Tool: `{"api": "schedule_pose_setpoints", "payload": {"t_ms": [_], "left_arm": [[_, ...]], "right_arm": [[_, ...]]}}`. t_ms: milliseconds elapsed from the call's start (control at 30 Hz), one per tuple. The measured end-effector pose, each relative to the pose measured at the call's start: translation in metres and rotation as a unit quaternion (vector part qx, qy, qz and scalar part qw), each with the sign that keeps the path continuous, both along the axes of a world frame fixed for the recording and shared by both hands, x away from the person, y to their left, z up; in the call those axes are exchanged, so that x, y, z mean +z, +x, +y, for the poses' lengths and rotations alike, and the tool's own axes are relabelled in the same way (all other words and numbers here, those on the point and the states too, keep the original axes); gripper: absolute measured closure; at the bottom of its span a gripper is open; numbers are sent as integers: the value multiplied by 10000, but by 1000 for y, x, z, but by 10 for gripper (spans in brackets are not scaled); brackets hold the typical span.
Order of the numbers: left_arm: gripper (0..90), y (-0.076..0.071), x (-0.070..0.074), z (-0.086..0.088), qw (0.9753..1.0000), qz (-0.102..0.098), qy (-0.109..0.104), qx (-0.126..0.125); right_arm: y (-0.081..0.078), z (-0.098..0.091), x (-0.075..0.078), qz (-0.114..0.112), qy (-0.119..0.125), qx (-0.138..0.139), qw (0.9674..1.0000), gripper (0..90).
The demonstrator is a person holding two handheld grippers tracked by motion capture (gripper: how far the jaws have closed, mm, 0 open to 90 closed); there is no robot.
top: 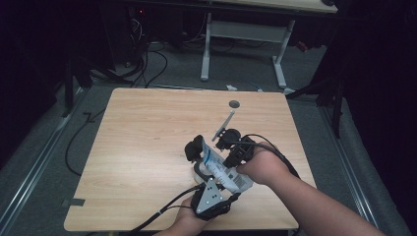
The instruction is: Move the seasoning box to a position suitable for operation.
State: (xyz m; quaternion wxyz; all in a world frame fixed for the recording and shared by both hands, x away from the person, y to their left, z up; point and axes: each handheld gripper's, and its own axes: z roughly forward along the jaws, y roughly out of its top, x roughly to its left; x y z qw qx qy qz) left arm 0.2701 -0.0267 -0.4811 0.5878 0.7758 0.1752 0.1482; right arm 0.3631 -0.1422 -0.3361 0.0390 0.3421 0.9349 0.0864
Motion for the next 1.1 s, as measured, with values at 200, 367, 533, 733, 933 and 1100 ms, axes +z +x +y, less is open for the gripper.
{"api": "schedule_pose_setpoints", "payload": {"t_ms": [200,367,533,733,933,1100], "left_arm": [[610,1,1,0,10000,10,-3,-11],[610,1,1,0,10000,17,-14,-6],[610,1,2,0,10000,15,-29,-8],[610,2,2,0,10000,13,-40,-6],[610,1,2,0,10000,4,-45,-6],[611,1,2,0,10000,-1,-50,-6]], "right_arm": [[0,-1,0,-8,10,-15,10000,896],[1,0,0,-12,-19,-24,10000,897],[1,1,0,-13,-23,-36,10000,896],[2,1,1,-28,-22,-1,10000,897],[1,2,1,-20,-49,4,10000,898],[1,2,1,-39,-53,0,10000,898]]}}
